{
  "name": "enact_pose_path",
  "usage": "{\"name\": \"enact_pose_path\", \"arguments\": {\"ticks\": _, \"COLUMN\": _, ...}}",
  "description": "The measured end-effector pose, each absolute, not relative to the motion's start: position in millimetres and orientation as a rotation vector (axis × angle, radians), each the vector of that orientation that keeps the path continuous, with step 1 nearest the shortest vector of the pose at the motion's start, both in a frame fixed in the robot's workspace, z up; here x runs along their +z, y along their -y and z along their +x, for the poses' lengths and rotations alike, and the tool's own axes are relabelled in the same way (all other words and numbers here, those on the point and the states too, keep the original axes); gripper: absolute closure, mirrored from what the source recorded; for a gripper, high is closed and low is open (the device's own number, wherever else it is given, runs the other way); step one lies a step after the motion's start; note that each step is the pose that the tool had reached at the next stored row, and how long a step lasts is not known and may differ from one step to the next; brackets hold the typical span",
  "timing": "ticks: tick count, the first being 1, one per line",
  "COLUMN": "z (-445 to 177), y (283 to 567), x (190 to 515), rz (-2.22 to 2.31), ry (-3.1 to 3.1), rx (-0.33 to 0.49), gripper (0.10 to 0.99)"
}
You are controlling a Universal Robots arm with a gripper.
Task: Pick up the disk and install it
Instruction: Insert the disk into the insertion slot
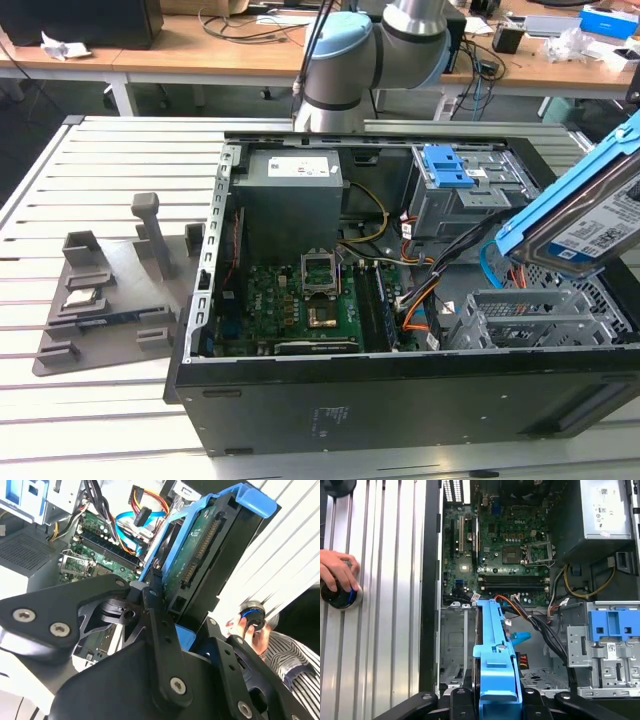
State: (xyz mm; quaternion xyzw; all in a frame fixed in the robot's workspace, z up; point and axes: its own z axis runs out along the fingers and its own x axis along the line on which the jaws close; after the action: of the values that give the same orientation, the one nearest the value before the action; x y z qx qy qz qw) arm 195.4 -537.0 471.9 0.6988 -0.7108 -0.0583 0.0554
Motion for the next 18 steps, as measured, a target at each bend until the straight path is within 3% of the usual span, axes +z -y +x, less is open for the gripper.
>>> {"name": "enact_pose_path", "arguments": {"ticks": 11, "z": 265.9, "y": 537.0, "x": 465.9, "rz": 2.058, "ry": 2.095, "rx": -0.289, "gripper": 0.725}}
{"name": "enact_pose_path", "arguments": {"ticks": 18, "z": 269.4, "y": 538.4, "x": 461.2, "rz": 2.056, "ry": 2.091, "rx": -0.300, "gripper": 0.725}}
